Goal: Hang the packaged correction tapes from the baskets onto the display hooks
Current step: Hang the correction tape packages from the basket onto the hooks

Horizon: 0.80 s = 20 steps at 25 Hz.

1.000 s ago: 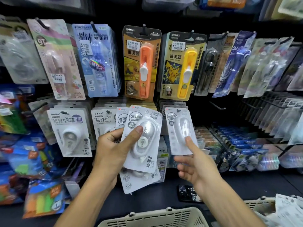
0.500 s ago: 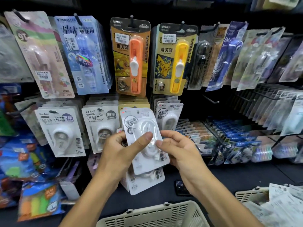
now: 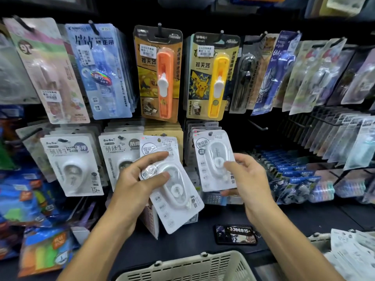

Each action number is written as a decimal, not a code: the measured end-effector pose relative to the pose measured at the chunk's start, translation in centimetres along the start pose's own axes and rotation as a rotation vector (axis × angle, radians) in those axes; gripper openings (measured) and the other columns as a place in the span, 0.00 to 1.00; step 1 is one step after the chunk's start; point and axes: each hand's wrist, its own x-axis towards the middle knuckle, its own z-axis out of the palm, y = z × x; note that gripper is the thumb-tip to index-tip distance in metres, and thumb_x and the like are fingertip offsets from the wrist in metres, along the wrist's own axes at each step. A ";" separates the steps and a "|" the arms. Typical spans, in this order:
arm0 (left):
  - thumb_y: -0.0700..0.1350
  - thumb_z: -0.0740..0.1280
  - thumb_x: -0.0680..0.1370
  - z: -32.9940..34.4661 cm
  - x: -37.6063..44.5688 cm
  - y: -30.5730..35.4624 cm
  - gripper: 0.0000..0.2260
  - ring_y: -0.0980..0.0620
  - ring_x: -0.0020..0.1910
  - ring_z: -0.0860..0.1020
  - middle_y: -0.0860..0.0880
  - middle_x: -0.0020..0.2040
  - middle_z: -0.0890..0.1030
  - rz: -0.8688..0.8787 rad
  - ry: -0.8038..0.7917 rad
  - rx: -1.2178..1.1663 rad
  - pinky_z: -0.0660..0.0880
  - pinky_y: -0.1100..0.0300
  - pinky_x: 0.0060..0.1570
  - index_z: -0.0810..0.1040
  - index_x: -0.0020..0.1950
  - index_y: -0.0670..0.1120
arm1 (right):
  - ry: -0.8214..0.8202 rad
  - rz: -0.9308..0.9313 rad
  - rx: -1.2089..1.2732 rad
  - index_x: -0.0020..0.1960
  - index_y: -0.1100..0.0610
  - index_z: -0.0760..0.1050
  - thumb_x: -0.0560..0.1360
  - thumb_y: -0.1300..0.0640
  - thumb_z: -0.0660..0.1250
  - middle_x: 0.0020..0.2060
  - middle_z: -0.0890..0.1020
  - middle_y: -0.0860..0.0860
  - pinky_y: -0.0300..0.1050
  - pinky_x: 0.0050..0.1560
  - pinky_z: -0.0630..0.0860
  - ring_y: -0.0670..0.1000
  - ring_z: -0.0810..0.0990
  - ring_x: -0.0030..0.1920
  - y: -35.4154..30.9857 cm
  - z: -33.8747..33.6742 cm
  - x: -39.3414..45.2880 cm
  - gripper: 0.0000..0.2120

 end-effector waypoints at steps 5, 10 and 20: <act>0.48 0.77 0.66 0.3 -0.3 0.5 0.16 0.57 0.63 0.80 0.60 0.57 0.85 0.096 0.030 0.017 0.72 0.42 0.71 0.87 0.53 0.59 | 0.083 0.096 0.025 0.60 0.48 0.68 0.77 0.59 0.72 0.51 0.80 0.50 0.46 0.31 0.80 0.49 0.84 0.32 1.5 0.4 0.0 0.17; 0.56 0.81 0.61 1.2 -0.6 0.4 0.27 0.55 0.61 0.82 0.58 0.59 0.85 0.180 0.109 0.002 0.78 0.46 0.66 0.82 0.60 0.63 | -0.434 0.062 -0.011 0.60 0.51 0.79 0.68 0.46 0.78 0.50 0.87 0.50 0.39 0.43 0.81 0.51 0.87 0.49 2.0 2.3 -2.5 0.23; 0.38 0.78 0.73 0.9 0.1 -0.1 0.20 0.64 0.66 0.76 0.60 0.60 0.83 0.162 0.186 0.074 0.69 0.51 0.75 0.83 0.60 0.58 | -0.010 0.062 0.010 0.56 0.52 0.78 0.77 0.48 0.71 0.39 0.87 0.49 0.40 0.22 0.72 0.50 0.78 0.25 1.3 0.6 -0.5 0.11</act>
